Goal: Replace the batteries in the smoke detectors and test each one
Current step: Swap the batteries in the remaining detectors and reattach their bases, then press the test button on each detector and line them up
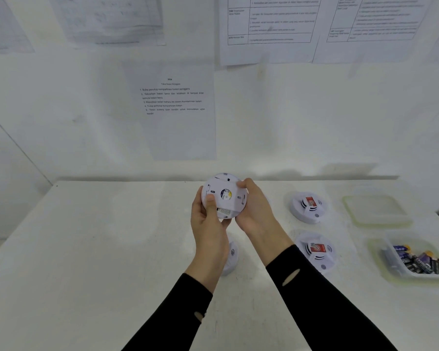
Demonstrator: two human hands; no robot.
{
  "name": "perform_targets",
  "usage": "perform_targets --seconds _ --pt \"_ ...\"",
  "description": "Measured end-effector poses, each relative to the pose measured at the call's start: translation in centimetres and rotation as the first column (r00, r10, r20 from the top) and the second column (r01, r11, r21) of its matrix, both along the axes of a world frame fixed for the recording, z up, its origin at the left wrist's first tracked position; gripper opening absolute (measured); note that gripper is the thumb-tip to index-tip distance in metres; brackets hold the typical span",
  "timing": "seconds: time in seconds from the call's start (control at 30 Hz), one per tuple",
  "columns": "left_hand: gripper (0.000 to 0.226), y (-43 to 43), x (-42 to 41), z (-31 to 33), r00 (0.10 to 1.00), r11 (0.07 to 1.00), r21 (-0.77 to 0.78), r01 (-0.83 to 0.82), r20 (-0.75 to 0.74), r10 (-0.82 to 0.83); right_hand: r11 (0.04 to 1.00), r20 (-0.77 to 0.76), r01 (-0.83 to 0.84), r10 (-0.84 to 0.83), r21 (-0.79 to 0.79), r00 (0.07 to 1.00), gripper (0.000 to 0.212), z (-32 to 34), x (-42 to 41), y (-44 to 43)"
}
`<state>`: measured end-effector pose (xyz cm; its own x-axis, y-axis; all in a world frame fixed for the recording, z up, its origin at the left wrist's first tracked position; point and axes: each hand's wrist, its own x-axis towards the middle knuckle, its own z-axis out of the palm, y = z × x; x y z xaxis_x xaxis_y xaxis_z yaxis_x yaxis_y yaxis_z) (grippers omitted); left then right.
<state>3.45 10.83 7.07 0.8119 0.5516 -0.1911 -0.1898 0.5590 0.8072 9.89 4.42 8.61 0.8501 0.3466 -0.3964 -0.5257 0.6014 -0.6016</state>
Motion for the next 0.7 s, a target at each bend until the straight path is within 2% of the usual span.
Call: perform_targets --seconds 0.13,0.33,0.53,0.7 --pt "0.033 0.0 0.0 0.5 1.0 0.999 0.049 -0.003 0.019 0.002 0.999 0.004 0.019 -0.019 0.028 1.0 0.03 0.5 -0.2 0.2" --pt "0.043 0.4 -0.5 0.2 0.985 0.991 0.05 0.125 0.112 -0.129 1.0 -0.081 0.01 -0.008 0.021 0.997 0.051 1.3 0.2 -0.1" --pt "0.041 0.9 -0.8 -0.2 0.97 0.983 0.041 0.181 0.156 -0.185 0.999 -0.107 -0.026 0.03 0.042 0.994 0.031 2.3 -0.1 -0.9" --pt "0.039 0.6 -0.5 -0.3 0.986 0.993 -0.017 0.113 0.122 -0.11 0.998 -0.089 -0.026 0.032 0.062 0.996 0.031 2.4 -0.3 -0.5"
